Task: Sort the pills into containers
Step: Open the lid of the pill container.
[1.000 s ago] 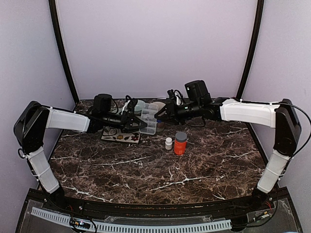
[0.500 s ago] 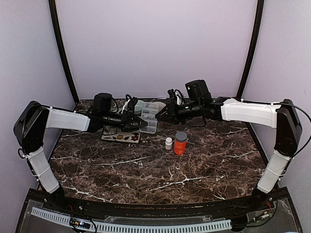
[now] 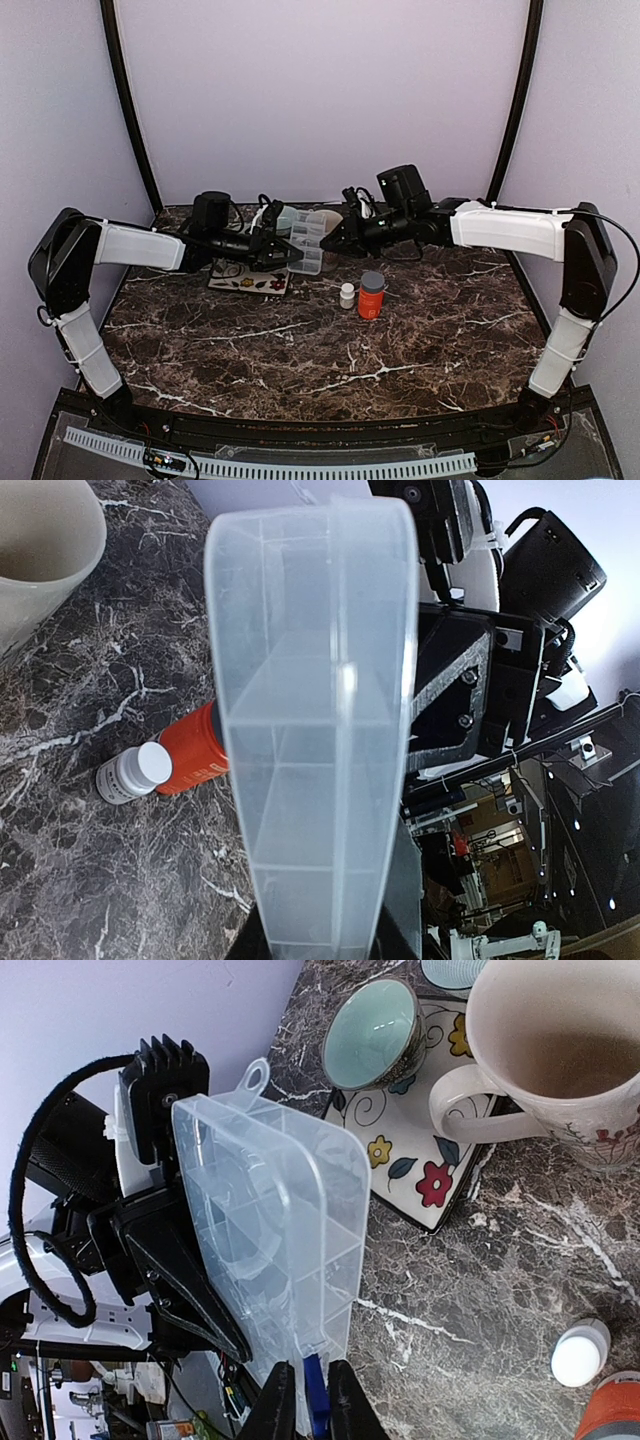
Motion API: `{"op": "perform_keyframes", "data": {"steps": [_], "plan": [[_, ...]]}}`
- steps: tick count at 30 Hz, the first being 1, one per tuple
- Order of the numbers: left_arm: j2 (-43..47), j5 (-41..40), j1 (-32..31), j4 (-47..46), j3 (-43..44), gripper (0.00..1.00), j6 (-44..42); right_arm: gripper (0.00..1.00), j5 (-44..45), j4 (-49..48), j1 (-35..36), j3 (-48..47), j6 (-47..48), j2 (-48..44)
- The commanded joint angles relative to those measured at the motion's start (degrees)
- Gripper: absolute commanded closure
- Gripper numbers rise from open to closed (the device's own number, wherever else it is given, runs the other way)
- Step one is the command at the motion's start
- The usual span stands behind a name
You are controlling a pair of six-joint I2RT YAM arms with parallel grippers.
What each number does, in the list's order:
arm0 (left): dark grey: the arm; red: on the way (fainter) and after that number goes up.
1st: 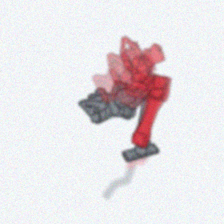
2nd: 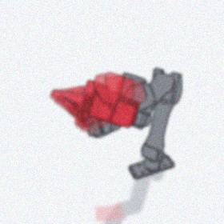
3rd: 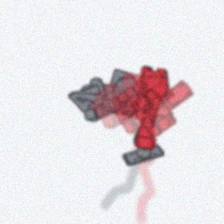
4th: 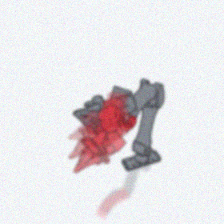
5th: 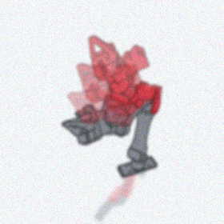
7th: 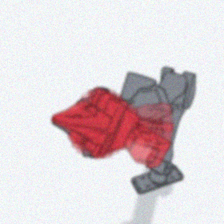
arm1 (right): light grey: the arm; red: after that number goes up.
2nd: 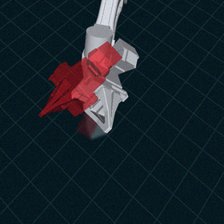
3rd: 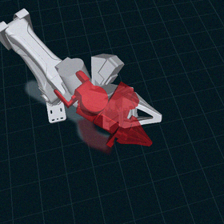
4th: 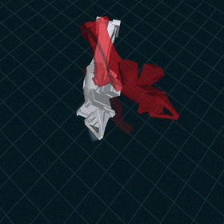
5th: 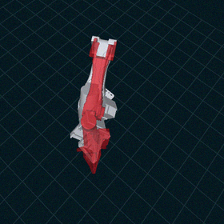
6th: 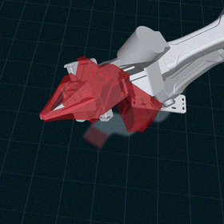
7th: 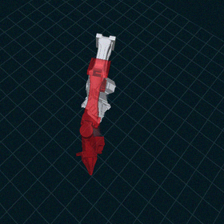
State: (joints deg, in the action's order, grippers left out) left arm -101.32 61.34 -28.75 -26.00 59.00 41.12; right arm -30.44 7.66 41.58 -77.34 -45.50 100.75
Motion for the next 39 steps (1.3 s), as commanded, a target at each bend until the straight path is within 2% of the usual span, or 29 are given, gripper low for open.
{"op": "perform_keyframes", "data": {"steps": [1, 23, 33, 39], "plan": [[0.29, 1.15, -0.22, 0.14, 1.03, 1.0, -1.13, 0.89, 0.12, -0.05, 0.17, -1.91, 0.98, 0.86], [1.03, 1.04, -0.35, -0.53, -0.53, 1.0, -0.79, 0.79, 1.35, 1.39, 0.16, -2.9, 1.18, 1.4], [1.21, 0.88, -1.01, -0.57, -1.08, 1.0, -0.87, 0.85, 1.56, 0.8, 0.16, -2.65, 1.02, 1.12], [1.38, 0.46, -1.11, -0.09, -1.16, 1.0, -1.2, 0.98, 1.82, 1.35, 0.17, -2.64, 0.95, 1.22]]}}
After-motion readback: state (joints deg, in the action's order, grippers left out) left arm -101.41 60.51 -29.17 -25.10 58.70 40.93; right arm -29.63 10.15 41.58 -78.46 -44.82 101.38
